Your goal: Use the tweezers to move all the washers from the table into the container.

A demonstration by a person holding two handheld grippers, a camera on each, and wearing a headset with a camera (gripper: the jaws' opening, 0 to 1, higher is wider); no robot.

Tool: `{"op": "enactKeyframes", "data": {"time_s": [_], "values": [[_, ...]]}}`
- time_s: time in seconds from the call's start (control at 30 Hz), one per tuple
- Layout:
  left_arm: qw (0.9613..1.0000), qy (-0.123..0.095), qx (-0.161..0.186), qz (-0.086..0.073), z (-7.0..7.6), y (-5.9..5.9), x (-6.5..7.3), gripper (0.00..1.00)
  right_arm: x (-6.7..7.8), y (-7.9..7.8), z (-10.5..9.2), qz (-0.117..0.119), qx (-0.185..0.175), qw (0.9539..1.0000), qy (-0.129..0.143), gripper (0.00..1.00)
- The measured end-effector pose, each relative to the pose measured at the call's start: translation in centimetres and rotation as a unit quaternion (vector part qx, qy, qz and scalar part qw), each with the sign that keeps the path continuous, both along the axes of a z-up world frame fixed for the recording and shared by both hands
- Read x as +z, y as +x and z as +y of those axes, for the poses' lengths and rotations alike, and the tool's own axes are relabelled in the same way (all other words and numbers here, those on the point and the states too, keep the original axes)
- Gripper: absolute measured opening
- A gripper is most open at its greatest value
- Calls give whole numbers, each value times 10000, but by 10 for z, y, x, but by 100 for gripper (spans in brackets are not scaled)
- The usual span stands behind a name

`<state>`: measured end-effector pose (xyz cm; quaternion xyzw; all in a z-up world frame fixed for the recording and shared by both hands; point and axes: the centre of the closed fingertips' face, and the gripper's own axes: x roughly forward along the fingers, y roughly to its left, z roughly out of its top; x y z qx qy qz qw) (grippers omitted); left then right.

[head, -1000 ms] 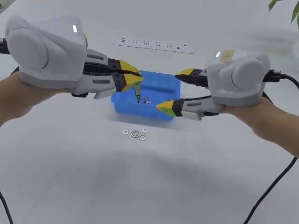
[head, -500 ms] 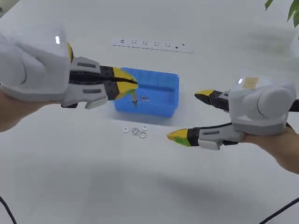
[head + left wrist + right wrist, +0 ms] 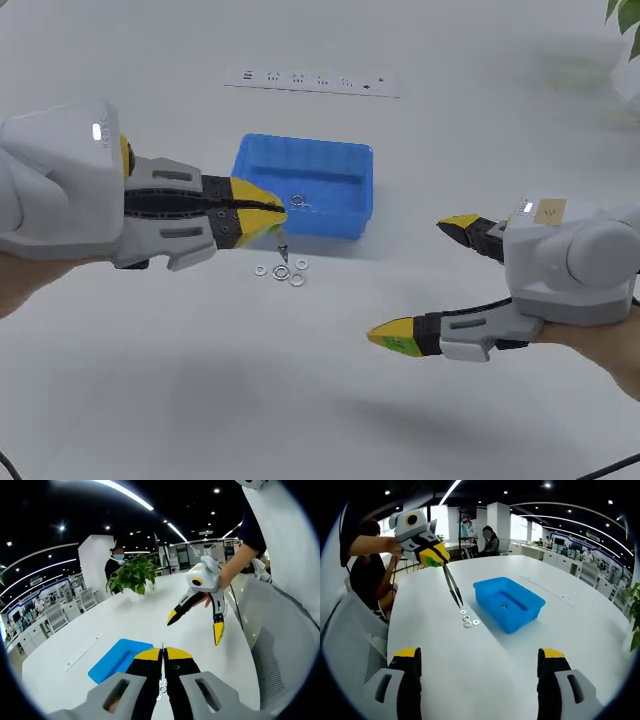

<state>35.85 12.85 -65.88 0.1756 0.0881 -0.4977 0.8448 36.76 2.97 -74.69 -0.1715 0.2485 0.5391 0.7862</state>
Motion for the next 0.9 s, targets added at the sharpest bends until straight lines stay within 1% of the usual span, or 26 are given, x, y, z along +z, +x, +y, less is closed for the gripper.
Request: {"op": "enactKeyframes", "data": {"time_s": [0.07,0.23,0.27,0.37,0.47,0.53,0.6,0.67,0.77,0.9], "values": [[10000,-54,22,30,0,1,-3,5,-5,-7,-2,37,81,9999,-68,100],[9998,-110,-51,127,-5,1,-10,5,-9,-21,-1,156,227,9996,-30,100],[9998,-122,-63,170,-6,1,-13,5,-9,-22,-1,160,226,9996,-25,100],[9995,-141,-109,247,-11,1,-18,5,-10,-24,-2,283,145,9995,83,100],[9994,-151,-160,273,-16,0,-21,5,-13,-26,-5,341,97,9993,83,100],[9994,-111,-178,282,-17,0,-25,5,-15,-27,-6,378,95,9992,77,100],[9993,-95,-174,319,-17,0,-28,5,-15,-27,-7,404,83,9991,75,100],[9994,-56,-136,326,-16,1,-31,5,-15,-27,-8,435,-3,9990,108,100],[9993,-83,-106,347,-14,1,-32,5,-15,-28,-8,492,-93,9986,191,100],[9993,-66,-105,346,-15,2,-34,5,-15,-31,-6,509,-92,9985,189,100]]}}
